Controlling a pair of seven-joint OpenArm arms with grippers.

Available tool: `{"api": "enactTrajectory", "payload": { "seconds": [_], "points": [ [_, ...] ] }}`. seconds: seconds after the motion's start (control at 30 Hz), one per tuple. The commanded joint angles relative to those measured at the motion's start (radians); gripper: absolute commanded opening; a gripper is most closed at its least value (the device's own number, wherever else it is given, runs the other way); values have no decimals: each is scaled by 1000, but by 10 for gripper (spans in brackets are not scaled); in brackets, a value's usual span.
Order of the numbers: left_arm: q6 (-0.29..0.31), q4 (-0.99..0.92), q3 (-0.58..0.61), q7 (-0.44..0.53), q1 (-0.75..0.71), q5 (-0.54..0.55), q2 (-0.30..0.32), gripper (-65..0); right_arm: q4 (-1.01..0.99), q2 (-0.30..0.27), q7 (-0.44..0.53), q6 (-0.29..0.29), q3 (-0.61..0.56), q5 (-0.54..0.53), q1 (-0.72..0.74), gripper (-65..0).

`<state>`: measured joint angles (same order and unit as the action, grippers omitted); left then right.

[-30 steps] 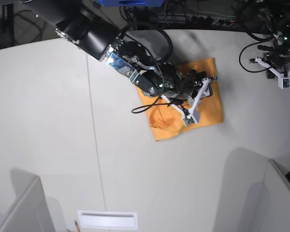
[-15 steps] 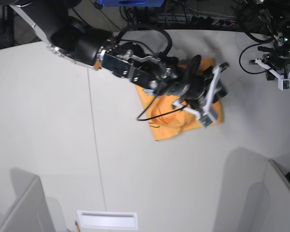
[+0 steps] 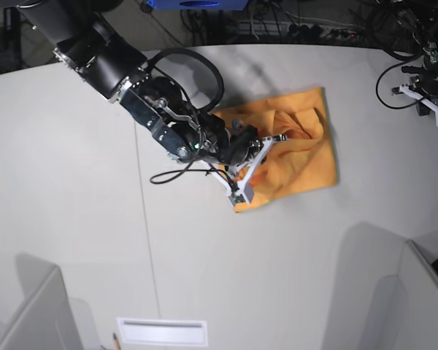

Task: Fold the T-shirt properly
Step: 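Fold the held end over toward the left gripper's fold, then drag the folded bundle away from the base with the right gripper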

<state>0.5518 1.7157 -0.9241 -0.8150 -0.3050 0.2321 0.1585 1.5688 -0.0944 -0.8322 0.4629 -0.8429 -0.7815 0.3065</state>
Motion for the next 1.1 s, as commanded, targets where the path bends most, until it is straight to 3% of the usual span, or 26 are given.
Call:
{"api": "enactTrajectory", "payload": {
  "seconds": [0.0,0.13,0.3,0.57,0.7,0.83,1.07],
  "points": [
    [1,20,-10,19,-7,3,17,-650,11,12,20,-5,4,-5,24,-650],
    [1,20,-62,19,-7,3,16,-650,0,11,14,-2,4,-3,24,-650],
    [1,20,-77,19,-7,3,16,-650,-64,25,6,-2,3,79,21,-650],
    [1,20,-71,19,-6,3,16,-650,-160,126,17,-5,-29,86,24,-650],
    [1,20,-71,19,-4,3,16,-650,-261,183,119,-8,-97,86,58,-650],
    [1,20,-71,19,-6,3,16,-650,-362,230,255,-56,-149,86,107,-650],
    [1,20,-71,19,-7,3,16,-650,-365,242,379,-75,-168,76,142,-650]
  ]
}}
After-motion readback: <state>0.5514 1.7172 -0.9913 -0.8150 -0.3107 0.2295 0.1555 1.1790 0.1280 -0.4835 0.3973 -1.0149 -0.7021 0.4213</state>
